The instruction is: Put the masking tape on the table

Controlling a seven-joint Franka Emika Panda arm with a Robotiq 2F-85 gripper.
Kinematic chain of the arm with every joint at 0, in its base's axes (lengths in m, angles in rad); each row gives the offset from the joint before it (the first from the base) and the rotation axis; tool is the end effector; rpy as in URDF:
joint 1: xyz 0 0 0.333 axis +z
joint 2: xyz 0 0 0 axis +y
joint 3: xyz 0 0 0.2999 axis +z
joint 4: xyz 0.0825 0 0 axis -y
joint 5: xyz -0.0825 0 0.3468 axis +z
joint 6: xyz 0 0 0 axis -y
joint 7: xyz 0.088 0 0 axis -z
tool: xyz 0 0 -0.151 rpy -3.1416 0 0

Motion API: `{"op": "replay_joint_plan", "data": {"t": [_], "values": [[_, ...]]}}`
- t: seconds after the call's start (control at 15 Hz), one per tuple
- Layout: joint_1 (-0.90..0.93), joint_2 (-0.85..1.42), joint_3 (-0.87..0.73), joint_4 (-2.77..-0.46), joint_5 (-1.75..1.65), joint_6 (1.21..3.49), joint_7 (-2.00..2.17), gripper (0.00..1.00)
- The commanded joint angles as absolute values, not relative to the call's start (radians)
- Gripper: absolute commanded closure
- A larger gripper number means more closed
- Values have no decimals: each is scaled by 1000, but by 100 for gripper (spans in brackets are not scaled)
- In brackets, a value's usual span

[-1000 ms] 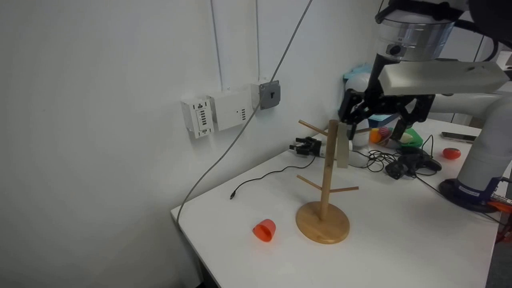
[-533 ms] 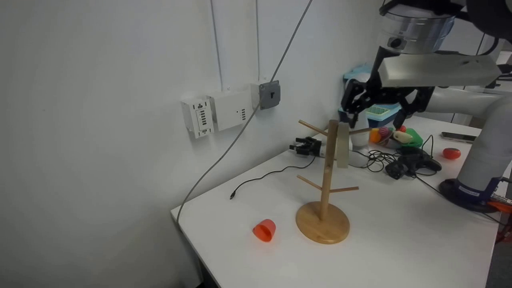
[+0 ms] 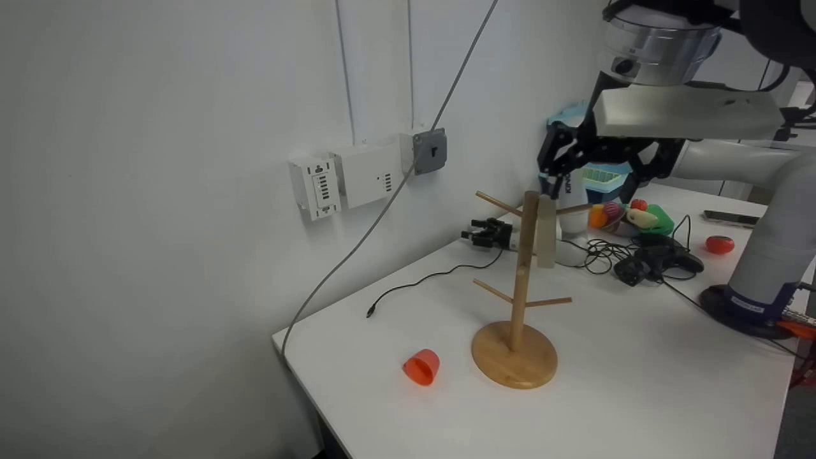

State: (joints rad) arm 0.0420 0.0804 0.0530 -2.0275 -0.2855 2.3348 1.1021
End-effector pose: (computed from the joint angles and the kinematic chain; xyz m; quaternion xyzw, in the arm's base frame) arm 0.5660 0.0400 0.3931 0.9030 -0.3995 0.1554 0.0285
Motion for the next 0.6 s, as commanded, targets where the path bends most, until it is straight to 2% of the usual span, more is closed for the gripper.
{"op": "replay_joint_plan", "data": {"t": [0.0, 0.53], "values": [[65, 110, 42, -1988, -304, 2340, 1151, 0], [98, 180, 36, -1941, -313, 2354, 1213, 0]]}}
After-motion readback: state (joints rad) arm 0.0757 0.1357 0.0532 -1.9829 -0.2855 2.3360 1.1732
